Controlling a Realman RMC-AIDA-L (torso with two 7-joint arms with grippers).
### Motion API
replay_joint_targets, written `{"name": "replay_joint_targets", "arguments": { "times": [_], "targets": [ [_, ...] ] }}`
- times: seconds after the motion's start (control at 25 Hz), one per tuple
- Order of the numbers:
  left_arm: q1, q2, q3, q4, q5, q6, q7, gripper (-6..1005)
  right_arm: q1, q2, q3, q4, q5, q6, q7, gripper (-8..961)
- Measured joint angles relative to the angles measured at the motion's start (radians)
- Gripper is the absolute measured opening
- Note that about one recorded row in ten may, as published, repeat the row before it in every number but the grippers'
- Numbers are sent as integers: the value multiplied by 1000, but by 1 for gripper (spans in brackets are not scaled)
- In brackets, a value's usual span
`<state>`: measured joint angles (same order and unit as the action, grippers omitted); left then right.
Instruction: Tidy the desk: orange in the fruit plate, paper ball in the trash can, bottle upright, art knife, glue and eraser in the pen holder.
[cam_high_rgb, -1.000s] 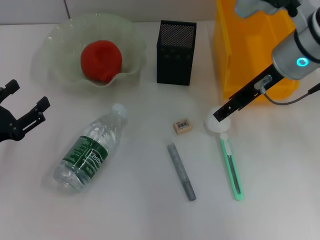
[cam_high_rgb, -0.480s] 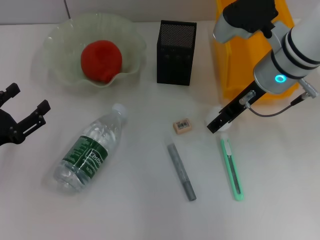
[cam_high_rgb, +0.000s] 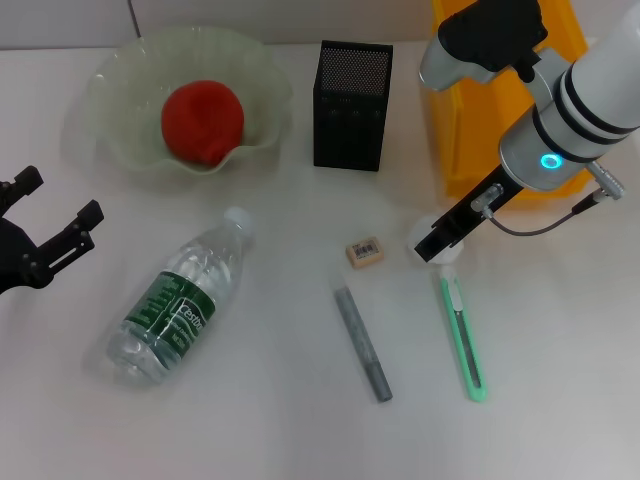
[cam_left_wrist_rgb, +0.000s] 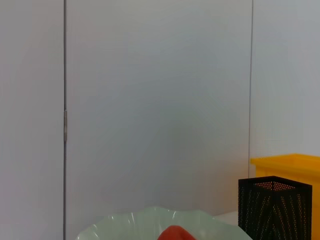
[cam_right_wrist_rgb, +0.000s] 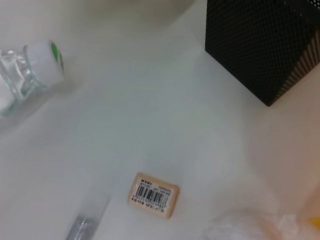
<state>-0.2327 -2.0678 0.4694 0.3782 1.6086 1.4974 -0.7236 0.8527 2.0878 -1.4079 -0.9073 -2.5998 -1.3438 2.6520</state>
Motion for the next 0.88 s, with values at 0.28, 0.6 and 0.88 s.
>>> {"name": "replay_joint_targets", "arguments": {
  "times": [0.28, 0.6, 0.88],
  "targets": [
    [-3, 0, 0, -1, 0, 0, 4, 830, -22, 0, 20, -135, 0, -103, 9, 532],
    [-7, 0, 0, -1, -1, 2, 4, 826, -60, -9, 196, -504, -47, -255, 25, 557],
    [-6, -2, 0, -10, 0, 9, 4, 823, -70, -26, 336, -547, -217, -81, 6, 598]
  ]
}}
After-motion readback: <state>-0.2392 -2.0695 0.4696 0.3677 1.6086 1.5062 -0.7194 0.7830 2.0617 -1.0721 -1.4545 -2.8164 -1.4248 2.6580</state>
